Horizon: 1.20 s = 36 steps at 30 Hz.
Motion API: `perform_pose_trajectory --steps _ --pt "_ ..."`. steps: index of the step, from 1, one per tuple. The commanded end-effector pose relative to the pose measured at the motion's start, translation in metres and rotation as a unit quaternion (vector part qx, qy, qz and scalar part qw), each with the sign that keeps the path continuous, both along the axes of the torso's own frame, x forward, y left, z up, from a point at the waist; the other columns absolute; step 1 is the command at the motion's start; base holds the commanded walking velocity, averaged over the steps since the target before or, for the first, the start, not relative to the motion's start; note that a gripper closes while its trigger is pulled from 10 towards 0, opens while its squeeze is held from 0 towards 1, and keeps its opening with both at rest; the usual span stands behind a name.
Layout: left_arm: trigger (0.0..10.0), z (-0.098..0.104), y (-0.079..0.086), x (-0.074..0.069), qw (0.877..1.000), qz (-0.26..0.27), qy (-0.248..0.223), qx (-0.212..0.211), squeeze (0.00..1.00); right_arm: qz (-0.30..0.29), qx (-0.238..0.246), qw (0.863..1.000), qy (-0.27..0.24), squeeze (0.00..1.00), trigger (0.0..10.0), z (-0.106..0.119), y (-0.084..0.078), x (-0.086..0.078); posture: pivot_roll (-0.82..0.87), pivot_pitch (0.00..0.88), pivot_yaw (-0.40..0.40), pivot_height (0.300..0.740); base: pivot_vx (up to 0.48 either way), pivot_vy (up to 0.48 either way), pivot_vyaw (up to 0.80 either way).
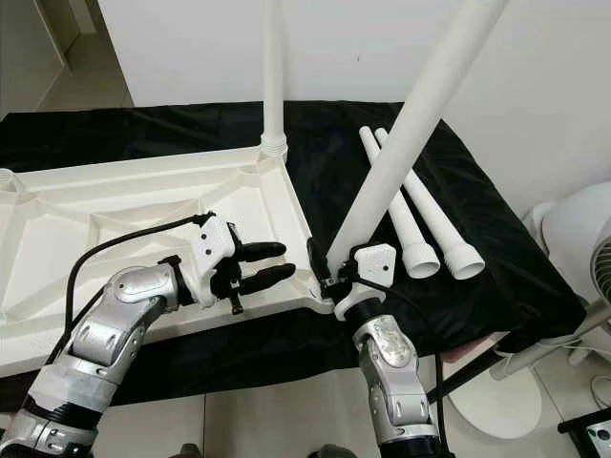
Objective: Building children table
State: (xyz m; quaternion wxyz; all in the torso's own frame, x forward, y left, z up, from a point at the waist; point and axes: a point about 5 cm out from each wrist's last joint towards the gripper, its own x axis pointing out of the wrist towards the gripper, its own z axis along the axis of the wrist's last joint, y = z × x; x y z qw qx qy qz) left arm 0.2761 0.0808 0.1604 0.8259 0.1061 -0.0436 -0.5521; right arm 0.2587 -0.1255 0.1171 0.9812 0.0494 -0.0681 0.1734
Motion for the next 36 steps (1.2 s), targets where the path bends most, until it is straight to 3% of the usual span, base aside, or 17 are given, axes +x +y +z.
perform_pose_trajectory --steps 1,7,9,10,11,15,16,26,27,36 --pt "10.0 0.001 -0.007 -0.004 1.000 0.009 0.015 -0.015 0.00 0.003 -0.037 0.998 0.048 0.00 10.0 -0.025 -0.002 -0.007 0.05 0.013 -0.006 0.740 0.000 0.000 0.00" --pt "10.0 0.006 -0.019 -0.009 0.999 0.007 0.022 -0.035 0.00 0.006 -0.015 1.000 0.005 0.00 10.0 -0.006 -0.001 -0.007 0.05 0.009 -0.006 0.740 0.000 0.000 0.00" --pt "10.0 0.021 -0.027 -0.008 0.998 0.009 0.009 -0.067 0.00 0.031 -0.001 0.999 -0.036 0.00 10.0 0.028 0.000 -0.006 0.04 0.005 -0.007 0.740 0.000 0.000 0.00" --pt "10.0 0.021 -0.027 -0.008 0.998 0.009 0.009 -0.067 0.00 0.031 -0.001 0.999 -0.036 0.00 10.0 0.028 0.000 -0.006 0.04 0.005 -0.007 0.740 0.000 0.000 0.00" --pt "10.0 0.034 -0.030 -0.005 0.996 0.001 0.004 -0.091 0.00 0.050 -0.004 0.997 -0.057 0.00 10.0 0.047 0.000 -0.006 0.04 0.001 -0.007 0.740 0.000 0.000 0.00" --pt "10.0 0.051 -0.033 -0.001 0.992 -0.018 0.003 -0.124 0.00 0.071 -0.010 0.994 -0.080 0.00 10.0 0.068 -0.002 -0.006 0.03 0.000 -0.009 0.740 0.000 0.000 0.00" --pt "10.0 0.058 -0.032 0.002 0.990 -0.030 0.011 -0.139 1.00 0.076 -0.015 0.993 -0.087 0.00 10.0 0.076 -0.004 -0.006 0.03 0.000 -0.013 0.740 0.000 0.000 0.00" --pt "10.0 0.081 -0.030 0.012 0.990 -0.020 -0.030 -0.139 1.00 0.090 -0.033 0.990 -0.102 0.00 10.0 0.093 -0.008 -0.005 0.03 0.000 -0.017 0.740 0.000 0.000 0.00" --pt "10.0 0.086 -0.029 0.014 0.990 -0.020 -0.038 -0.136 0.00 0.093 -0.050 0.990 -0.092 0.00 10.0 0.091 -0.011 -0.004 0.03 0.000 -0.017 0.740 0.000 0.000 0.00" --pt "10.0 0.099 -0.027 0.017 0.989 -0.021 -0.053 -0.137 0.00 0.123 -0.143 0.982 -0.009 0.00 10.0 0.071 -0.027 -0.007 0.02 0.000 -0.019 0.740 0.000 0.000 0.00"
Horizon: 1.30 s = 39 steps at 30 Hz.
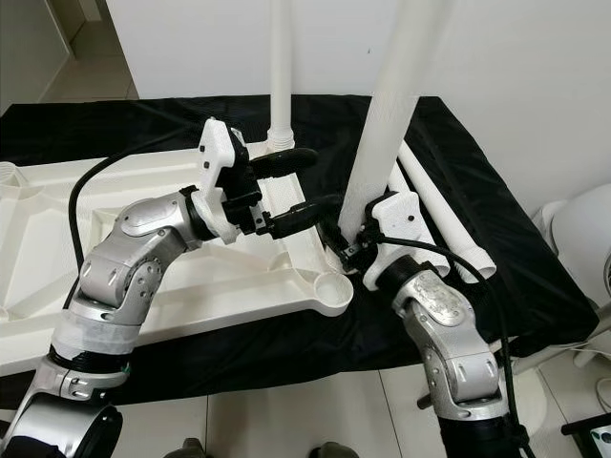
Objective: Building children table
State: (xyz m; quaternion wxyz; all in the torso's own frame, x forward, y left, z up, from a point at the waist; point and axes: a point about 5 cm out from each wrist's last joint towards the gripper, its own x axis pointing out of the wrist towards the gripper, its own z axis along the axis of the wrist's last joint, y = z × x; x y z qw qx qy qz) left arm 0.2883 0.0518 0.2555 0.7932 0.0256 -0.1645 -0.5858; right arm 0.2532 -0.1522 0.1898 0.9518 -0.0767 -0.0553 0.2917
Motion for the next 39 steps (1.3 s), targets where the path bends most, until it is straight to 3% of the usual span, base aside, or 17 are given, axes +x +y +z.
perform_pose_trajectory --steps 1,2,4,14,18,20,27,32,39 --pt "10.0 0.004 0.002 0.005 0.999 0.040 0.006 -0.010 0.00 0.008 -0.011 1.000 0.008 0.00 10.0 -0.002 0.000 -0.002 0.02 0.000 -0.019 0.740 0.000 0.000 0.00" --pt "10.0 0.010 0.002 0.004 0.999 0.030 0.005 -0.014 0.00 0.022 -0.045 0.998 0.038 0.00 10.0 -0.011 -0.006 -0.005 0.03 0.000 -0.022 0.740 0.000 0.000 0.00" --pt "10.0 0.013 0.002 0.004 0.999 0.025 0.008 -0.017 0.00 0.030 -0.057 0.997 0.050 0.00 10.0 -0.016 -0.008 -0.006 0.03 0.000 -0.022 0.740 0.000 0.000 0.00" --pt "10.0 0.022 -0.002 0.004 0.999 0.016 0.017 -0.028 0.00 0.053 -0.079 0.993 0.076 0.00 10.0 -0.023 -0.009 -0.009 0.03 0.000 -0.021 0.740 0.000 0.000 0.00" --pt "10.0 0.031 -0.011 -0.008 0.994 -0.072 0.064 -0.050 0.00 0.063 -0.104 0.988 0.090 0.00 10.0 -0.025 -0.012 -0.007 0.02 0.000 -0.021 0.740 0.000 0.000 0.00" --pt "10.0 0.031 -0.011 -0.008 0.994 -0.072 0.064 -0.050 0.00 0.063 -0.104 0.988 0.090 0.00 10.0 -0.025 -0.012 -0.007 0.02 0.000 -0.021 0.740 0.000 0.000 0.00" --pt "10.0 0.031 -0.013 -0.020 0.982 -0.151 0.099 -0.051 0.00 0.066 -0.121 0.987 0.085 0.00 10.0 -0.020 -0.014 -0.001 0.01 0.000 -0.020 0.740 0.000 0.000 0.00" --pt "10.0 0.034 -0.018 -0.020 0.982 -0.149 0.102 -0.052 0.00 0.076 -0.126 0.986 0.084 0.00 10.0 -0.018 -0.013 0.000 0.01 0.000 -0.020 0.740 0.000 0.000 0.00" --pt "10.0 0.039 -0.032 -0.012 0.985 -0.103 0.134 -0.029 0.00 0.097 -0.140 0.983 0.075 0.00 10.0 -0.013 -0.006 0.005 0.01 0.000 -0.016 0.740 0.000 0.000 0.00"
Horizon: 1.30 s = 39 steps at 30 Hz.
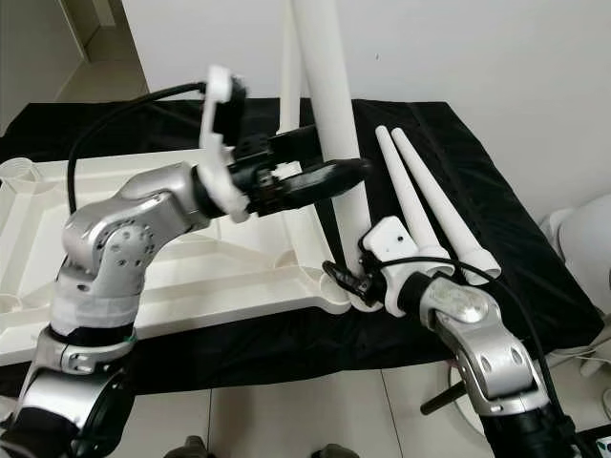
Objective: Building children table
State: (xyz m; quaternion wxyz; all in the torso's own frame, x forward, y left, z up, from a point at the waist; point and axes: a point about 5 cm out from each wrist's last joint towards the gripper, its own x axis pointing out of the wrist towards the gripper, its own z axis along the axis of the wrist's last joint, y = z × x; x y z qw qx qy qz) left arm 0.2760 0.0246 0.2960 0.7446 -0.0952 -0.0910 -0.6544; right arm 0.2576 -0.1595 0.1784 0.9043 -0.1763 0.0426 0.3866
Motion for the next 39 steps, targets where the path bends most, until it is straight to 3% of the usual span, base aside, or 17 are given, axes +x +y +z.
perform_pose_trajectory --steps 1,4,13,14,15,33,34,35,36,39 --pt "10.0 -0.001 -0.007 0.000 1.000 0.002 0.007 0.016 0.00 0.007 -0.007 1.000 0.004 0.00 10.0 0.000 0.002 0.001 0.01 0.000 -0.014 0.740 0.000 0.000 0.00" --pt "10.0 0.000 -0.012 0.001 0.999 0.016 -0.001 0.029 0.00 0.013 -0.006 1.000 -0.001 0.00 10.0 0.002 0.006 0.002 0.01 0.000 -0.013 0.740 0.000 0.000 0.00" --pt "10.0 0.008 -0.010 0.006 1.000 0.017 0.007 -0.014 0.00 0.012 -0.007 1.000 -0.002 0.00 10.0 0.001 0.008 0.005 0.01 0.000 -0.014 0.740 0.000 0.000 0.00" --pt "0.9 0.011 -0.007 0.007 0.999 0.015 0.006 -0.031 0.00 0.011 -0.006 1.000 -0.002 0.00 10.0 0.000 0.008 0.005 0.01 0.000 -0.014 0.740 0.000 0.000 0.00" --pt "0.0 0.014 -0.005 0.007 0.999 0.014 0.004 -0.041 0.00 0.009 -0.005 1.000 -0.002 0.00 10.0 -0.001 0.008 0.005 0.01 0.000 -0.014 0.740 0.000 0.000 0.00" --pt "0.0 0.021 -0.002 0.007 0.997 0.013 0.016 -0.071 0.00 -0.026 0.011 1.000 -0.010 0.00 10.0 -0.005 0.009 0.011 0.02 0.000 -0.015 0.740 0.000 0.000 0.00" --pt "0.9 0.021 -0.002 0.008 0.998 0.018 0.016 -0.064 0.00 -0.041 0.015 0.999 -0.014 0.08 10.0 -0.005 0.007 0.014 0.02 0.000 -0.016 0.740 0.000 0.000 0.00" --pt "0.9 0.021 -0.002 0.008 0.998 0.018 0.016 -0.064 0.00 -0.041 0.015 0.999 -0.014 0.08 10.0 -0.005 0.007 0.014 0.02 0.000 -0.016 0.740 0.000 0.000 0.00" --pt "10.0 0.021 -0.002 0.011 0.998 0.039 0.013 -0.053 0.00 -0.066 0.027 0.997 -0.027 1.00 10.0 -0.003 0.005 0.018 0.02 0.000 -0.012 0.740 0.000 0.000 0.00" --pt "10.0 0.024 -0.005 0.018 0.996 0.084 0.008 -0.035 0.00 -0.115 0.044 0.991 -0.054 1.00 10.0 0.001 0.001 0.025 0.02 0.000 -0.012 0.740 0.000 0.000 0.00"
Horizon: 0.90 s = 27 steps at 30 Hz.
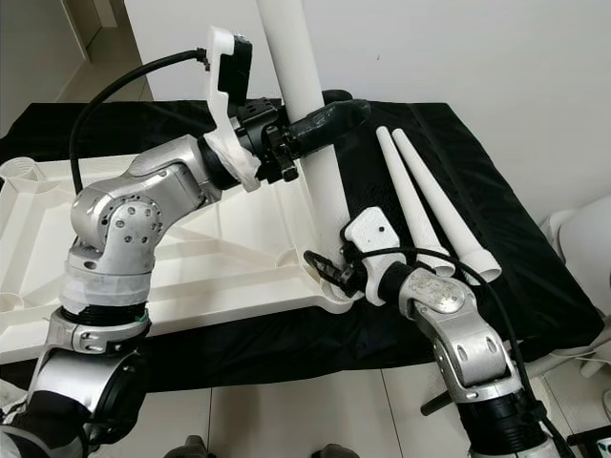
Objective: Building children table
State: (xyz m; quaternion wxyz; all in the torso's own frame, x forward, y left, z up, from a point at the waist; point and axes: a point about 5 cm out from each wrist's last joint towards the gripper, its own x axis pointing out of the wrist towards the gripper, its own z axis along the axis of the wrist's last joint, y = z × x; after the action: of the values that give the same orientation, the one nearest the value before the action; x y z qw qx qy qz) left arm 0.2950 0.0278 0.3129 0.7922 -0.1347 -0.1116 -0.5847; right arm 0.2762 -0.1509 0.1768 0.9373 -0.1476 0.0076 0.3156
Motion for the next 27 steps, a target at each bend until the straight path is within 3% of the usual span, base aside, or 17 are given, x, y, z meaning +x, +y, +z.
perform_pose_trajectory --steps 1,4,11,14,20,21,22,23,27 --pt "10.0 0.007 -0.008 -0.001 1.000 0.003 -0.012 0.011 0.00 -0.044 0.002 0.999 -0.018 1.00 10.0 0.003 -0.008 0.007 0.02 0.000 -0.012 0.740 0.000 0.000 0.00" --pt "10.0 0.015 -0.011 0.002 0.998 0.047 -0.032 0.030 0.00 -0.089 0.015 0.995 -0.046 1.00 10.0 0.008 -0.010 0.014 0.02 0.000 -0.008 0.740 0.000 0.000 0.00" --pt "10.0 0.029 -0.021 0.003 0.997 0.070 -0.020 0.016 0.00 -0.145 0.044 0.985 -0.076 1.00 10.0 0.019 -0.008 0.025 0.01 0.000 -0.013 0.740 0.000 0.000 0.00" --pt "10.0 0.041 -0.031 0.012 0.995 0.092 -0.019 0.014 0.00 -0.163 0.054 0.982 -0.083 0.90 10.0 0.021 -0.002 0.032 0.01 0.000 -0.016 0.740 0.000 0.000 0.00" --pt "10.0 0.049 -0.042 0.024 0.993 0.121 -0.005 0.006 0.00 -0.207 0.061 0.970 -0.112 0.87 10.0 0.026 0.009 0.043 0.01 0.000 -0.025 0.740 0.000 0.000 0.00" --pt "10.0 0.050 -0.044 0.024 0.992 0.126 -0.002 0.000 0.00 -0.219 0.049 0.967 -0.122 0.29 10.0 0.026 0.011 0.045 0.01 0.000 -0.026 0.740 0.000 0.000 0.00" --pt "10.0 0.050 -0.044 0.024 0.992 0.126 -0.002 0.000 0.00 -0.219 0.049 0.967 -0.122 0.29 10.0 0.026 0.011 0.045 0.01 0.000 -0.026 0.740 0.000 0.000 0.00" --pt "10.0 0.053 -0.047 0.026 0.990 0.139 0.002 -0.008 0.00 -0.250 0.040 0.958 -0.133 0.00 10.0 0.025 0.013 0.048 0.01 0.000 -0.023 0.740 0.000 0.000 0.00" --pt "10.0 0.054 -0.049 0.027 0.989 0.150 0.003 -0.010 0.00 -0.271 0.036 0.952 -0.142 0.00 10.0 0.024 0.015 0.050 0.01 0.000 -0.019 0.740 0.000 0.000 0.00"
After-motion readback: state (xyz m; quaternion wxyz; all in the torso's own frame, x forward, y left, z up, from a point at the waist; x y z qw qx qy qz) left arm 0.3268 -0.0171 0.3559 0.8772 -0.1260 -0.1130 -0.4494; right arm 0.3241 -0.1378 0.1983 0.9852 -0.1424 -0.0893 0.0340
